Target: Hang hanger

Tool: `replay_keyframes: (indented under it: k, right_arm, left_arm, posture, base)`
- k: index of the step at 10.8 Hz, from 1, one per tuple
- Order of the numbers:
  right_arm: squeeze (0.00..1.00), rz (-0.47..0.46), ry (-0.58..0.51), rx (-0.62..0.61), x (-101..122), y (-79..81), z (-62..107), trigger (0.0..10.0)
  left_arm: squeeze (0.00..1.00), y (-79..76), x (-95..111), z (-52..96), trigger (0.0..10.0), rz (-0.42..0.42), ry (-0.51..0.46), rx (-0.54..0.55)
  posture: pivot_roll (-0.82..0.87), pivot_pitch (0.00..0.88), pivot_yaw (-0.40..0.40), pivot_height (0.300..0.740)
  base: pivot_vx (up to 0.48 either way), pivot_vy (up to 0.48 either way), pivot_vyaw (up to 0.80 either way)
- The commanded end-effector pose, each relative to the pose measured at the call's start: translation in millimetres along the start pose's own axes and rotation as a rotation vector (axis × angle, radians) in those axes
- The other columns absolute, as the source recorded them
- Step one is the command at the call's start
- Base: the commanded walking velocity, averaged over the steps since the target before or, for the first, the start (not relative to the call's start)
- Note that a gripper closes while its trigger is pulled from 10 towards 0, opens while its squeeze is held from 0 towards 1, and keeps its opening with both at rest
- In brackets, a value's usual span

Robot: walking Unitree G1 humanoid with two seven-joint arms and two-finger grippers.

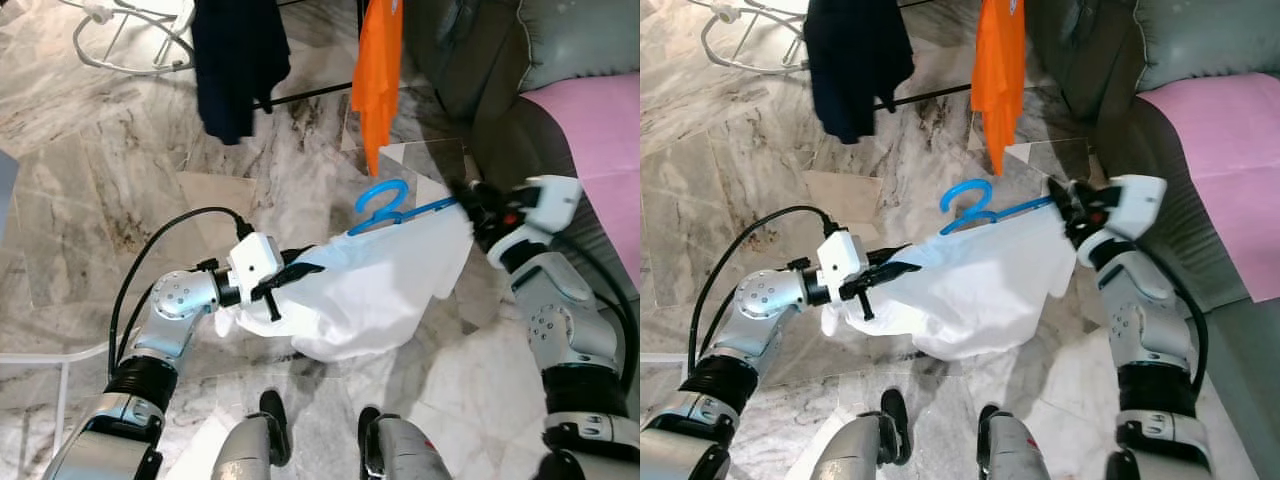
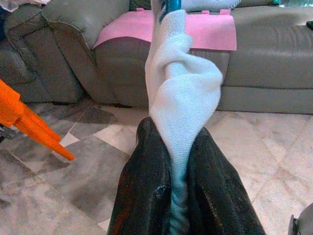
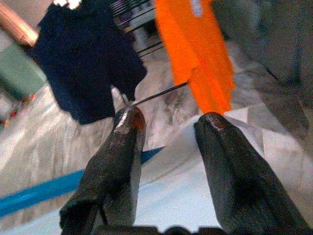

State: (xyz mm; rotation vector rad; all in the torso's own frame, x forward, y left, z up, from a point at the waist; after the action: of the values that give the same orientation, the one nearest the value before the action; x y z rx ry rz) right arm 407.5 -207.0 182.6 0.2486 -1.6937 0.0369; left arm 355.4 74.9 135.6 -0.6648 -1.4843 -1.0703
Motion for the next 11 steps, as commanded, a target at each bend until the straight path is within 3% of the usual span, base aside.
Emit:
replay_keyframes:
  k: [1, 5, 7, 11]
  right_arm:
    - [0.0, -0.049, 0.056, -0.056, -16, -8.8, 6.1, 0.0]
    - [0.0, -0.145, 0.067, -0.075, -20, -1.6, 3.1, 0.0]
    - [0.0, -0.191, 0.058, -0.018, -16, 11.7, 1.1, 0.0]
    - [0.0, -0.228, 0.011, 0.297, -2, 85.8, 8.2, 0.0]
  left_arm:
    - [0.0, 6.8, 21, 2.1, 0.0, -0.044, -0.082, 0.019]
    - [0.0, 7.8, 22, 0.0, 0.0, -0.04, -0.085, 0.027]
    - [0.0, 8.1, 21, -0.9, 0.0, -0.037, -0.086, 0.032]
    - [0.0, -2.4, 19, -11.7, 0.0, -0.021, -0.098, 0.014]
  posture:
    - [-0.17, 0.322, 0.043, 0.74]
    - [-0.17, 0.326, 0.046, 0.74]
    - [-0.18, 0.328, 0.045, 0.74]
    - [-0.18, 0.331, 0.05, 0.74]
  base:
    - [0.0, 0.0, 0.0]
    - [0.0, 0.0, 0.0]
    - [0.0, 0.0, 0.0]
    - [0.0, 0.0, 0.0]
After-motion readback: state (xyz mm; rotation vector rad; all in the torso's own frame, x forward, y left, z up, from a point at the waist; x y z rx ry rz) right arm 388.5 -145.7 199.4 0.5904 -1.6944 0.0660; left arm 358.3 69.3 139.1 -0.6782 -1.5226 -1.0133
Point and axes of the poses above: a point about 5 cm out from each wrist's last joint towards the gripper, its own z axis pointing back from the gripper into the wrist, its own x axis along the axis of the wrist's last joint, y = z × x, the point moved 6 cm from there along -z, pointing out of the wrist towards the gripper, and after that the axes turned 11 degrees about z, right-handed, at the moved point
